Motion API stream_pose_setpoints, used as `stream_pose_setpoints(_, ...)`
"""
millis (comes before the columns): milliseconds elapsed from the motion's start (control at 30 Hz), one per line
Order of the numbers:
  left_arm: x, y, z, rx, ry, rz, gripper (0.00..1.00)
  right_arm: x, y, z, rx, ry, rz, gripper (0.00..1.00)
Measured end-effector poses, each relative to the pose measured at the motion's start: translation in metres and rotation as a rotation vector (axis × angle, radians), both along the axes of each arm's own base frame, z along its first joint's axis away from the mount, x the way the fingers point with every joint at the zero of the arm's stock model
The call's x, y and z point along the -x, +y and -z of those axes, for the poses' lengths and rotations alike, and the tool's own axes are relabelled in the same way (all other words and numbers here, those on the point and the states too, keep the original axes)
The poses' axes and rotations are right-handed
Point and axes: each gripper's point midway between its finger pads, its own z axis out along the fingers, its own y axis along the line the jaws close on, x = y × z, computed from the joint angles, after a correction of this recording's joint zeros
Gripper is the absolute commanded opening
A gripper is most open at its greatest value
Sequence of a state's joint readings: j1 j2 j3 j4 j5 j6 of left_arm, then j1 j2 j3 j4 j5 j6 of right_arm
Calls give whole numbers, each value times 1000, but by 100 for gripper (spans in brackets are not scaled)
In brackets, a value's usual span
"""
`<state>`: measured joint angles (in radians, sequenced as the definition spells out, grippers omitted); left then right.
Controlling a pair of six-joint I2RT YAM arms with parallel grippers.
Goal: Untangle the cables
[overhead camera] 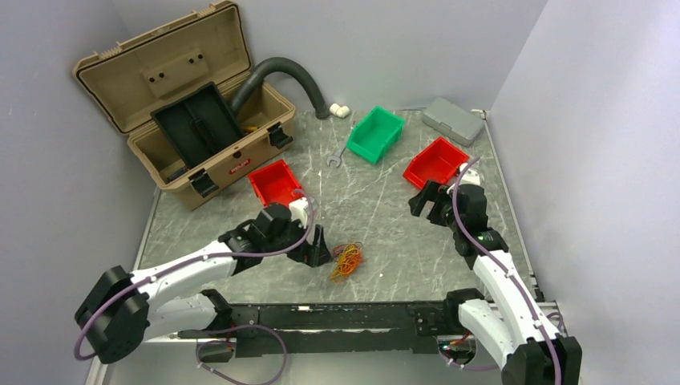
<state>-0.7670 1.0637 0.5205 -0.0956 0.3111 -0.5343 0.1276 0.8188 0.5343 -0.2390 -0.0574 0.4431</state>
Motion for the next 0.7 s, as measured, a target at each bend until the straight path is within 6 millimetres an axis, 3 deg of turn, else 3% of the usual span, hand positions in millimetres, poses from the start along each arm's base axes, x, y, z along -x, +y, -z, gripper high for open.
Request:
stream_pose_setpoints(133, -5, -13, 8, -42, -9, 18, 87, 3, 7, -1, -16, 1, -41, 99)
stream_pose_setpoints(367, -3, -50, 24, -120, -16, 95, 72, 8, 15, -1, -33, 10, -87, 96)
stream_pose_setpoints(567, -2, -60, 44, -163, 9, 120, 38, 12, 23, -1, -48, 15, -131, 92)
stream_pose_setpoints(700, -2, -69, 40, -108, 21, 135, 11, 18, 31, 5, -38, 39, -173, 92)
